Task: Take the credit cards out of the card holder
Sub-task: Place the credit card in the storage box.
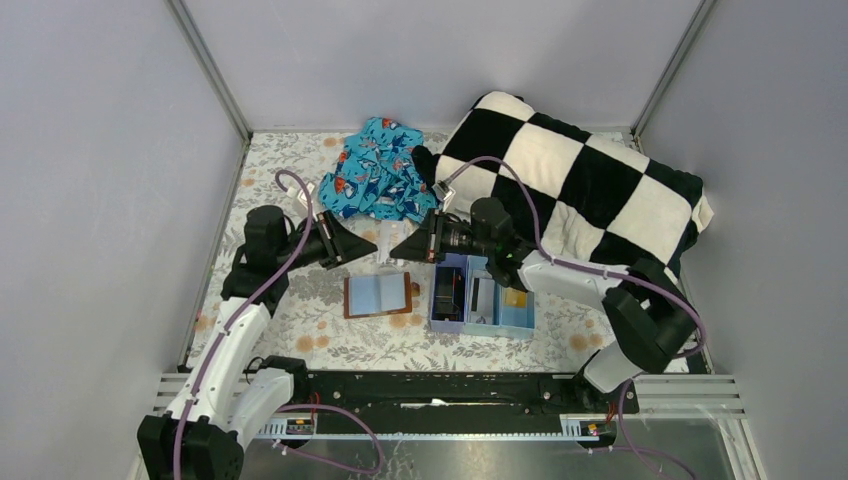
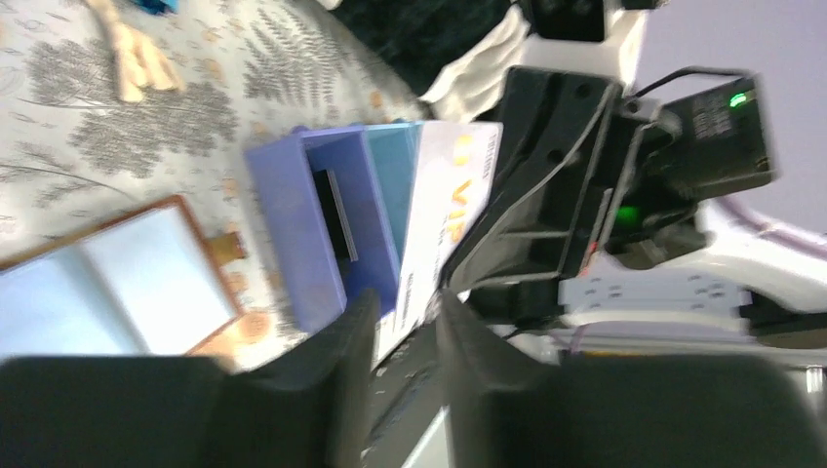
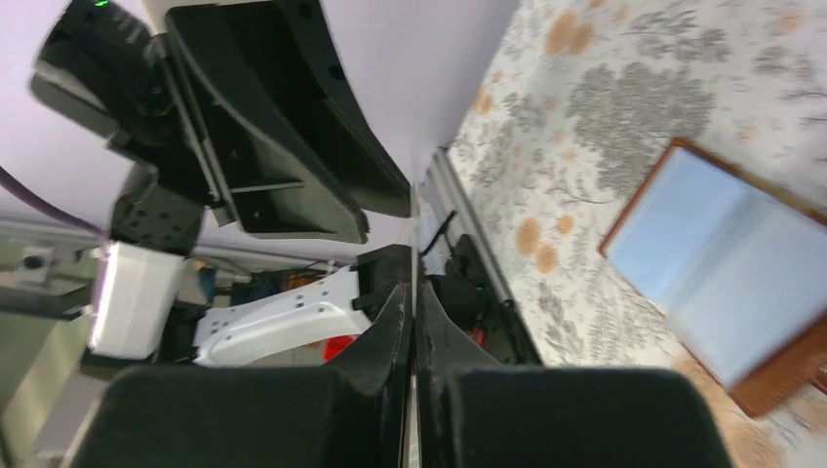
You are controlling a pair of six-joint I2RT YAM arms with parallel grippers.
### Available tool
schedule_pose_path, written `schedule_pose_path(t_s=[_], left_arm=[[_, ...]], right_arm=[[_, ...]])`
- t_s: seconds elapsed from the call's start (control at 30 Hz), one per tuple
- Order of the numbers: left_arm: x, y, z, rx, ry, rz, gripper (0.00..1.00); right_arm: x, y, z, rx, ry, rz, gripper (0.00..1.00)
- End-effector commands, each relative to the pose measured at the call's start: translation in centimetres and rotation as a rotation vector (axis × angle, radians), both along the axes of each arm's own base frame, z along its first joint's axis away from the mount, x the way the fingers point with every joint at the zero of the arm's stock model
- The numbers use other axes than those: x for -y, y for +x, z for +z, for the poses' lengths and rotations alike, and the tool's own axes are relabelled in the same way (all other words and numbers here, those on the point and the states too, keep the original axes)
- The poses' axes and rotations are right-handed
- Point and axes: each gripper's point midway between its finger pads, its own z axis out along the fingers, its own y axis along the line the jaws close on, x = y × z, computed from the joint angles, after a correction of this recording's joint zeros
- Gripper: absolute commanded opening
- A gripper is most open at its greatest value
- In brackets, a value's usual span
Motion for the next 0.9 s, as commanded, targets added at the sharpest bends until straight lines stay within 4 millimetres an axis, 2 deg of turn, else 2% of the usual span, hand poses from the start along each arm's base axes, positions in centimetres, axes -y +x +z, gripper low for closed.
schedule_pose_path(t_s=[0.0,0.1,0.3,0.4,0.5,0.57,0.63,0.73,0.87], left_arm=[[-0.6,0.4,2.0,0.074,0.078,-0.001,0.43],[-1.8,1.2,2.2,0.073,0.171,0.052,0.61],[-3.6,2.6,2.1,0.078,0.253,0.166,0.66],[-3.9,3.1,1.3,0.064,0.269,0.186,0.67],[-4.3,3.3,-0.1,0.041,0.299,0.197,0.67],[-4.5,3.4,-1.1,0.020,0.313,0.209,0.67],[-4.7,3.6,-1.9,0.011,0.321,0.221,0.67],[-5.1,3.7,-3.4,-0.011,0.342,0.238,0.74],[-5.6,3.5,-6.5,-0.092,0.396,0.237,0.79]], right_arm=[[2.9,1.8,0.6,0.087,-0.162,-0.122,0.00],[6.7,2.3,-1.6,0.053,-0.351,-0.184,0.00],[17.0,1.4,-6.3,0.021,-0.785,-0.359,0.00],[20.0,0.1,-7.7,-0.009,-0.882,-0.391,0.00],[21.3,-0.9,-8.9,-0.038,-0.945,-0.389,0.00],[21.5,-1.2,-9.5,-0.052,-0.960,-0.381,0.00],[21.1,-1.3,-10.0,-0.062,-0.954,-0.361,0.00],[20.2,-1.4,-10.9,-0.093,-0.948,-0.314,0.00],[18.9,-1.5,-11.9,-0.125,-0.912,-0.270,0.00]])
